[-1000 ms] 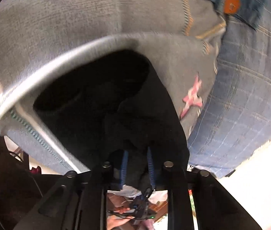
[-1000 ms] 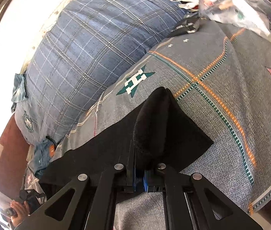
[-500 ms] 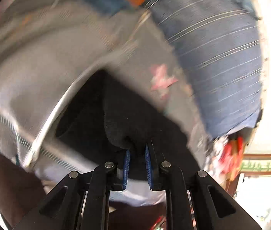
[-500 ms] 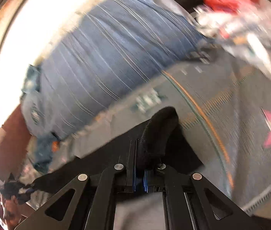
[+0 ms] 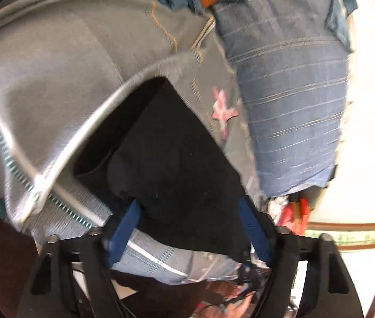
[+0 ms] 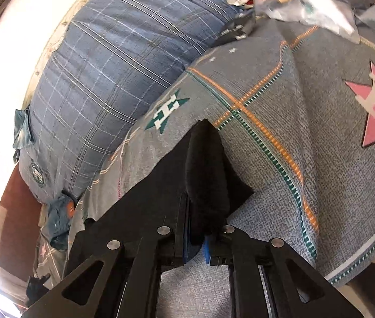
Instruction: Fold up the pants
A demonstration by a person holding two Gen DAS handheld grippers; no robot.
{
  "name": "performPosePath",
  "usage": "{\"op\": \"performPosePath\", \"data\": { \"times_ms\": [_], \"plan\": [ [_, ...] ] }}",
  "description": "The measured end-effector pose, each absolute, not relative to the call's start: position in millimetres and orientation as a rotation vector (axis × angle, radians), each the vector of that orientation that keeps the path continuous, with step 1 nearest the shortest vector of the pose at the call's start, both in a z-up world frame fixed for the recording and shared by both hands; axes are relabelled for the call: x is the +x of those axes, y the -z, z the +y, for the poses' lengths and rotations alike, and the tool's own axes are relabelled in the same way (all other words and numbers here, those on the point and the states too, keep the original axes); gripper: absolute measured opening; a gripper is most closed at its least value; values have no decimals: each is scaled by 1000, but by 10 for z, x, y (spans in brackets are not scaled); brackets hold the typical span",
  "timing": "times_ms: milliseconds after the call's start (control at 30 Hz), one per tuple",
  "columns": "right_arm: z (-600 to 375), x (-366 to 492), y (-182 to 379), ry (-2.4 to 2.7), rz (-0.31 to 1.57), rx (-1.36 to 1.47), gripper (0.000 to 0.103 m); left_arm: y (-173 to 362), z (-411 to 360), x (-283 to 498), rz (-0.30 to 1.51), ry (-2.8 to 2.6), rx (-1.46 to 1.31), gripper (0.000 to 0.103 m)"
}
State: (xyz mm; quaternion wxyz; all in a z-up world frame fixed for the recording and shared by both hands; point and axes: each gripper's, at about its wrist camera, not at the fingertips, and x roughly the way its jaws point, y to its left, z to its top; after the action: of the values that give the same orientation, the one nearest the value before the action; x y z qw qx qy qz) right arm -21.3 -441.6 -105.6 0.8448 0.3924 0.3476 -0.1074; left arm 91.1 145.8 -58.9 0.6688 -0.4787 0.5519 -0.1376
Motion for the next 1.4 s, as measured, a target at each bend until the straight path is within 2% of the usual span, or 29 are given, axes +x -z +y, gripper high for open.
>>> {"op": "performPosePath", "data": {
  "times_ms": [67, 133, 267, 333, 467, 600, 800, 867, 933, 1000, 1033, 1133, 1200, 1300, 1333, 1400],
  "plan": [
    [-4444, -163, 1041, 224, 739, 825, 5, 620, 1287, 1094, 1284, 328, -1011, 10],
    [-4454, -134, 881, 203, 694, 812, 4, 503, 1257, 1161, 1237, 355, -1019, 11],
    [-4383, -114, 543, 158, 620, 722, 4, 146, 1274, 1090, 1130, 361, -867, 11],
    [-4387, -64, 608, 188, 667, 672, 4, 212, 1318, 958, 1148, 343, -817, 11],
    [-4475, 40, 1074, 255, 817, 695, 5, 682, 1338, 747, 1289, 285, -861, 11],
    [-4506, -9, 1102, 257, 777, 745, 6, 792, 1452, 731, 1283, 294, -952, 11],
    [-4457, 1, 917, 240, 745, 665, 5, 639, 1364, 719, 1260, 292, -857, 11],
    [-4485, 29, 1002, 296, 801, 644, 9, 723, 1366, 667, 1303, 277, -870, 12],
    [-4528, -28, 1048, 301, 801, 680, 8, 684, 1374, 636, 1321, 300, -892, 13],
    [-4569, -129, 976, 334, 783, 706, 14, 604, 1364, 611, 1314, 329, -882, 13],
    [-4574, -163, 938, 355, 777, 698, 22, 546, 1397, 580, 1310, 350, -858, 13],
    [-4537, -254, 661, 427, 726, 611, 24, 354, 1569, 486, 1280, 407, -810, 20],
    [-4429, -211, 492, 401, 696, 565, 24, 185, 1737, 473, 1215, 388, -801, 41],
    [-4002, 122, 351, 251, 715, 482, 35, 40, 1870, 637, 1136, 352, -790, 56],
    [-3797, 283, 351, 188, 737, 450, 42, 39, 1862, 729, 1131, 361, -791, 59],
    [-3406, 591, 399, 52, 780, 406, 44, 126, 1839, 942, 1163, 357, -791, 60]
  ]
}}
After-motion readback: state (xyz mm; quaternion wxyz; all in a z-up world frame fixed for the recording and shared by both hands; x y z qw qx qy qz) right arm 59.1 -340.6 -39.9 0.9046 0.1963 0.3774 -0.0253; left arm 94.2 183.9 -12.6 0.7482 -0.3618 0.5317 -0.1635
